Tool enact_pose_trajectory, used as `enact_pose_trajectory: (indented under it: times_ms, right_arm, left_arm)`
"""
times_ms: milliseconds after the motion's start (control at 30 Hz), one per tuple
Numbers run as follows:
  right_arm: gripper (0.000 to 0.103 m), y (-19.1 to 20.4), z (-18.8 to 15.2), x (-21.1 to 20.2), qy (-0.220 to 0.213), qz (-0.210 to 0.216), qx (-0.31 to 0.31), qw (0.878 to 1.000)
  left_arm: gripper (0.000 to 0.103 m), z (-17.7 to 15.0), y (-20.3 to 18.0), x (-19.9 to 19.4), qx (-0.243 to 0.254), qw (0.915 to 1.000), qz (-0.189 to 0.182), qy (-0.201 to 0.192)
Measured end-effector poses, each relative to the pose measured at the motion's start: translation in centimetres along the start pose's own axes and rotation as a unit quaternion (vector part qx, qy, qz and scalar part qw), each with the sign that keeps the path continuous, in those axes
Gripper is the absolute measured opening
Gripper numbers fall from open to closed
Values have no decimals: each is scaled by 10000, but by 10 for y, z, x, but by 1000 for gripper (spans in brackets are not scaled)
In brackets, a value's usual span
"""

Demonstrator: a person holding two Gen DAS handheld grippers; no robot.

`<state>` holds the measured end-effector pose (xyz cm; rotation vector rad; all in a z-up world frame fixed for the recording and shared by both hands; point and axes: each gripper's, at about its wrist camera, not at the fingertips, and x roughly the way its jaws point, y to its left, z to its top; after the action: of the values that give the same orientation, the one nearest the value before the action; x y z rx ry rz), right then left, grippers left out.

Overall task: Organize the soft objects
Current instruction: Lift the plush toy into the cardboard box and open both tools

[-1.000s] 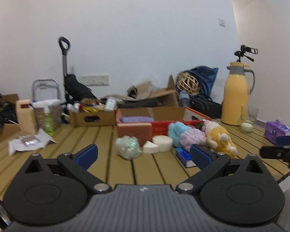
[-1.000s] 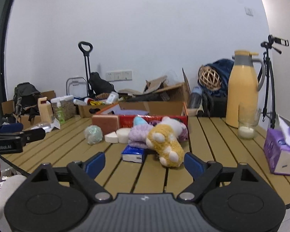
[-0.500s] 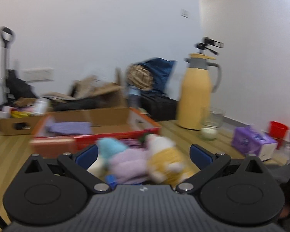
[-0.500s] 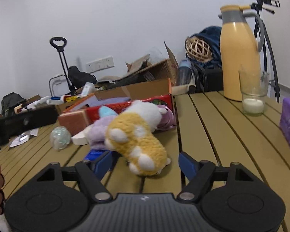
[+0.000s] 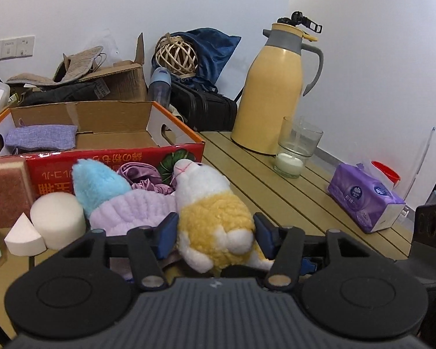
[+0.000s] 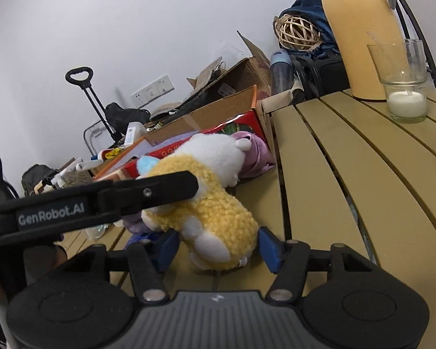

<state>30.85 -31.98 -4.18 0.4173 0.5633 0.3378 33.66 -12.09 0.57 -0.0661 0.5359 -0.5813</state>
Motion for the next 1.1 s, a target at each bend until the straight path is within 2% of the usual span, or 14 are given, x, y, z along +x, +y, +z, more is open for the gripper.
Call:
enact_pose_trajectory:
  times_ms: [133,233,333,433,567,700,833,900,967,1100]
  right_arm:
    - [54,6,-2,-5,-148,45,-149,9998]
    - [52,16,-6,-20,-445,45,-261,9987]
    - [51,33,-12,-42,-745,-5,-475,9961]
    - [51,57,-17,-63,-862,63,-834,9928]
    - [51,89,-31,-73,-633,328,-1315,9888]
    - [50,108,-51,-57,-144,599,-1491,9869]
    - [50,121,-72,-38,260,641,-1651,9839]
    - [51,125,-80,-35,278,596,-1726,9828]
    - [53,127,-83,-39,284,548,-1764,9824]
    - [54,121,-77,-49,237,564,-1544,9861]
  left_arm:
    - [54,6,0,-11,-177,9998,-50,-79]
    - [53,10,-1,-29,-302,9991,-175,-226]
    - [53,11,-5,-61,-294,9984,-263,-405]
    - [53,1,-4,-96,-434,9971,-222,-590]
    - [53,-33,18,-135,-1115,9919,-2,-604]
    - [53,-69,45,-152,-1705,9835,248,-550]
    - [55,-88,65,-153,-1760,9817,606,-411]
    - [59,-94,72,-156,-1795,9811,559,-462]
    - [65,-93,75,-160,-1792,9806,675,-428]
    - [64,-91,78,-159,-1843,9807,491,-428]
